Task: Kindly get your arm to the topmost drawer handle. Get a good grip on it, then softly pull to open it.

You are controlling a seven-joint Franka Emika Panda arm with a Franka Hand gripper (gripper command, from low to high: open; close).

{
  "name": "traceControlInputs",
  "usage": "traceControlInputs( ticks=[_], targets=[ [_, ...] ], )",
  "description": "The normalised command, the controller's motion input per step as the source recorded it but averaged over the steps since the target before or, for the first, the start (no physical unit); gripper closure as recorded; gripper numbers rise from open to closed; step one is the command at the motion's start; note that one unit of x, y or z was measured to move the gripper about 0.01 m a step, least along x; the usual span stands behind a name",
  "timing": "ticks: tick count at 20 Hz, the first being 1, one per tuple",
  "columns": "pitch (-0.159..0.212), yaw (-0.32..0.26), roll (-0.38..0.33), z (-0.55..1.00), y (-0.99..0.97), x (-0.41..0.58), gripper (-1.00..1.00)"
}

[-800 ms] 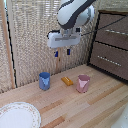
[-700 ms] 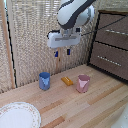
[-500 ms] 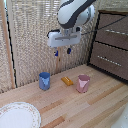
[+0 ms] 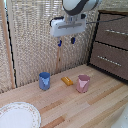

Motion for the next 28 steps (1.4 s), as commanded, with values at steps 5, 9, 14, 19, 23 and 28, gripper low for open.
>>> traceControlInputs(
  ticks=[5, 9, 14, 19, 23, 28],
  targets=[
    [0.000, 0.103, -0.372, 0.03, -0.11, -0.005, -1.00],
    [0.001, 0.096, -0.375, 0.00, -0.12, -0.030, -1.00],
    [0.019, 0.060, -0.375, 0.00, -0.10, 0.000, -1.00],
    [0.036, 0.009, -0.375, 0.00, -0.06, 0.067, -1.00],
    [0.043, 0.000, -0.375, 0.00, -0.04, 0.061, -1.00],
    [0.013, 0.018, -0.375, 0.00, -0.05, 0.033, -1.00]
  ],
)
